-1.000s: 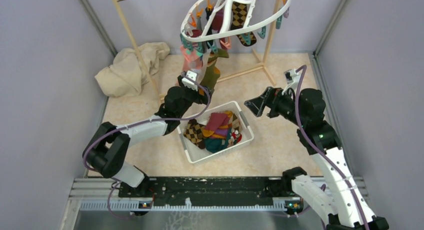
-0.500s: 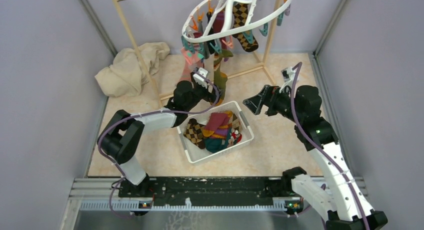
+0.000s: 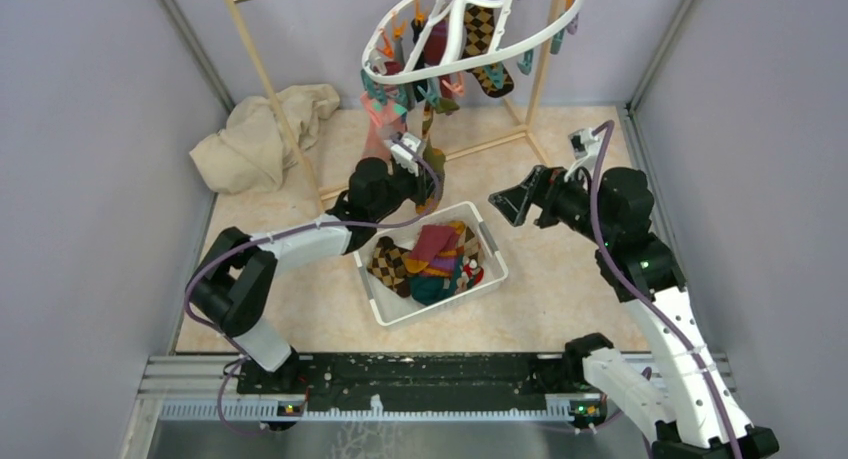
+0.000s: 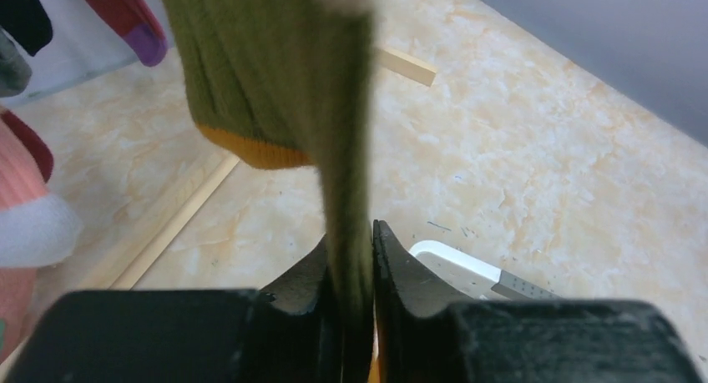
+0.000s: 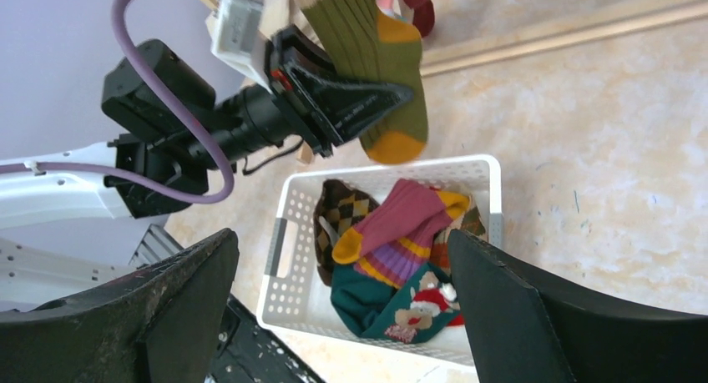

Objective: Remove the socks clipped to the hanger
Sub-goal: Remove the sock from the hanger.

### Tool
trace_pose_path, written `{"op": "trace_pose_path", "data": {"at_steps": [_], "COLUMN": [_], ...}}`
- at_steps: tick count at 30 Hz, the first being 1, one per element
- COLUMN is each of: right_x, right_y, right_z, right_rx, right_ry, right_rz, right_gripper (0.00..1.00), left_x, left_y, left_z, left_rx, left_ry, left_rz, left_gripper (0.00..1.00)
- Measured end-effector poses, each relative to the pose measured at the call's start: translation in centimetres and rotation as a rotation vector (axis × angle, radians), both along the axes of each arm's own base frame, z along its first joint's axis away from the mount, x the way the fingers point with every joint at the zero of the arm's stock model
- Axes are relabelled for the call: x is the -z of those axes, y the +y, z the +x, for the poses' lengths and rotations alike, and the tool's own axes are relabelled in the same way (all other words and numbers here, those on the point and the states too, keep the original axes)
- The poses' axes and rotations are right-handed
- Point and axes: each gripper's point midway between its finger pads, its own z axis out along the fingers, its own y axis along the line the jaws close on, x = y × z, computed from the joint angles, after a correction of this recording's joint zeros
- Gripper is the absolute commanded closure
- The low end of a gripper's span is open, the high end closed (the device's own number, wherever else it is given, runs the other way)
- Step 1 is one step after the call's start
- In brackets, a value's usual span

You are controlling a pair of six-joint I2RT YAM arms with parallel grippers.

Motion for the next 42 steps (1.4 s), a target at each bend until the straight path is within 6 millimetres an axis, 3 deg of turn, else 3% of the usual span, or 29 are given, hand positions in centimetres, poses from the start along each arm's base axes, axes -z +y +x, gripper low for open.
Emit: {"op": "trace_pose_path", "data": {"at_steps": [5, 9, 15, 27, 36, 42], "right_x": [-2.3, -4.0, -5.6, -11.6, -12.5, -13.0], "right_y": [0.0, 0.3, 1.4, 4.9, 8.4, 10.6], "right_z": [0.2, 0.9, 2.2, 4.0, 4.8, 5.4], "right_rx": [-0.004, -0.010, -0.022, -0.064, -0.057, -0.025], "right_ry": [-0.056, -0.091, -0.115, -0.214, -0.272, -0.317], "right_rz": [-0.001, -0.016, -0.053, -0.100, -0.199, -0.269], "right_gripper": [0.06, 0.07, 0.08, 0.16, 0.24, 0.26], "left_x": [-1.2, -2.2, -3.3, -2.2, -4.2, -4.1], "left_y": [-1.2, -1.0, 0.1, 2.1, 1.9, 2.5], "left_z": [-0.9, -1.8, -2.1, -2.6, -3.7, -3.7], "left_rx": [-0.012, -0.051, -0.115, -0.212, -0.281, -0.346], "left_ry": [-0.001, 0.000, -0.001, 0.031, -0.015, -0.038], "left_rz": [0.063, 0.107, 0.168, 0.319, 0.414, 0.506], "left_gripper": [0.85, 1.00, 1.00, 1.00, 1.00, 1.00]}}
